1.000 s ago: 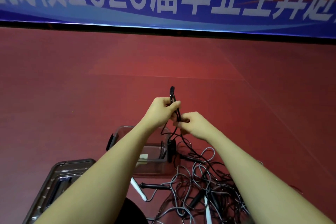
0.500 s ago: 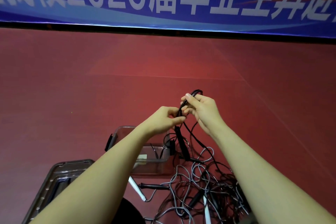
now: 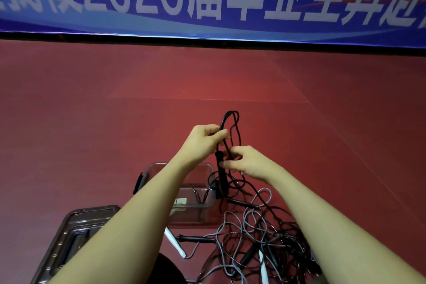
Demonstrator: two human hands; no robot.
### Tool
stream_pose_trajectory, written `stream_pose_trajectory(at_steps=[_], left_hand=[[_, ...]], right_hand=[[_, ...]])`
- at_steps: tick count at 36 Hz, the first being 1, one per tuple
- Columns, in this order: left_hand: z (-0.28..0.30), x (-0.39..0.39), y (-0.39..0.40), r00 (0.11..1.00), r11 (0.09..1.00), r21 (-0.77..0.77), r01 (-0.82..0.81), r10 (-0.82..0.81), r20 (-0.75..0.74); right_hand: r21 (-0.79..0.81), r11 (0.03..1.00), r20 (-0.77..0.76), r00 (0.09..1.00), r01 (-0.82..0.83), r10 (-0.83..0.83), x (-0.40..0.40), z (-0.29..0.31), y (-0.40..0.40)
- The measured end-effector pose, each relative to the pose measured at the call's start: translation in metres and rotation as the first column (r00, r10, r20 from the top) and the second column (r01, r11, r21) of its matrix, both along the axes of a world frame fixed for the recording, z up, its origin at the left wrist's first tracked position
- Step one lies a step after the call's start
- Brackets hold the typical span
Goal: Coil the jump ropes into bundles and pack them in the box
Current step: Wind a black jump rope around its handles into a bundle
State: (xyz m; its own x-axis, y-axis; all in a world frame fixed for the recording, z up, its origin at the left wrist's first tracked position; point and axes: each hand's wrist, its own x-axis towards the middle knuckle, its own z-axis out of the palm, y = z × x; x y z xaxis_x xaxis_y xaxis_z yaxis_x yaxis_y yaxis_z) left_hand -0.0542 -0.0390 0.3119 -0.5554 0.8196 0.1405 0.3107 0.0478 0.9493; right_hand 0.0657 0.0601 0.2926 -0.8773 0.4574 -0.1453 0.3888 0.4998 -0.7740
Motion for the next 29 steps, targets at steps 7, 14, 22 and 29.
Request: stream_pose_trajectory(at_steps=[7, 14, 22, 29], left_hand=[[0.005, 0.002, 0.002, 0.996, 0.993, 0.097, -0.065, 0.059, 0.066], [-0.007, -0.002, 0.000, 1.000, 0.981, -0.195, 0.018, -0.021, -0.011], [-0.014, 0.005, 0.003, 0.985, 0.974, -0.213, 0.077, -0.107, -0.134], [-0.016, 0.002, 0.003, 0.985, 0.997, -0.072, 0.013, -0.025, -0.169]], right_hand=[[-0.017, 0.997, -0.163, 0.983, 0.079, -0.080, -0.006, 0.002, -0.005], [-0.237, 0.951, -0.423, 0.860, 0.198, -0.285, -0.010, 0.006, 0.002], [-0.456, 0.861, -0.487, 0.747, 0.225, -0.453, -0.016, 0.004, 0.010], [-0.376, 0.909, -0.443, 0.828, 0.178, -0.345, -0.011, 0.006, 0.003]])
